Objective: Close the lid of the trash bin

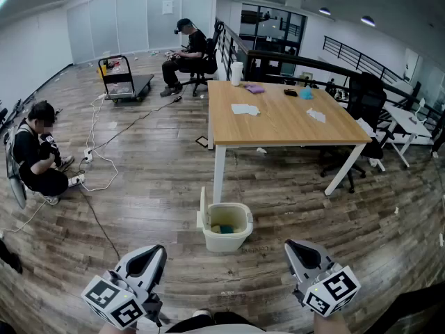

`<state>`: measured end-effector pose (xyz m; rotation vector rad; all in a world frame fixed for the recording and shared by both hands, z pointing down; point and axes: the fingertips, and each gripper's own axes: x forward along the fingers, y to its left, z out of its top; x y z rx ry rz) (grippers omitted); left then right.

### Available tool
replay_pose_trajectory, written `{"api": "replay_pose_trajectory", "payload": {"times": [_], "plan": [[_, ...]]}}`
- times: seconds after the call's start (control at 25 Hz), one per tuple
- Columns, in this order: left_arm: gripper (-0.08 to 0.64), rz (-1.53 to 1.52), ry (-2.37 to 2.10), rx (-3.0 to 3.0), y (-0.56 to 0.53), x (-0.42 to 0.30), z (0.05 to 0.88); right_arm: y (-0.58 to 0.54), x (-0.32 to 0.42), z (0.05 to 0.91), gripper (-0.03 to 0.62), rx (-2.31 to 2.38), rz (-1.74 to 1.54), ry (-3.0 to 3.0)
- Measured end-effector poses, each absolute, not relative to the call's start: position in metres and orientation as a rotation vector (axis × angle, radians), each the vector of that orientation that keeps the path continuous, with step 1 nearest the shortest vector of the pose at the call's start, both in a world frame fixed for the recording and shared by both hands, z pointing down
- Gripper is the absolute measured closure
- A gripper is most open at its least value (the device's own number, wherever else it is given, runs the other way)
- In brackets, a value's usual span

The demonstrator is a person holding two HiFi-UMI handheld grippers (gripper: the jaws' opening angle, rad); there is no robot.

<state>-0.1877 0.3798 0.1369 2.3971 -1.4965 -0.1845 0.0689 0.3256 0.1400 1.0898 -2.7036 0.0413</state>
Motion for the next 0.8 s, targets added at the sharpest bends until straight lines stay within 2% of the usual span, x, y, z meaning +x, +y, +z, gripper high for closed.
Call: {"api": "replay_pose_trajectory", "payload": {"times": [0.8], "plan": [[0.554,-0.187,-1.453,2.4,0.372,-0.207,0.148,0.319,0.05,0.146,0.581,1.156,0.055,-2.682]]}}
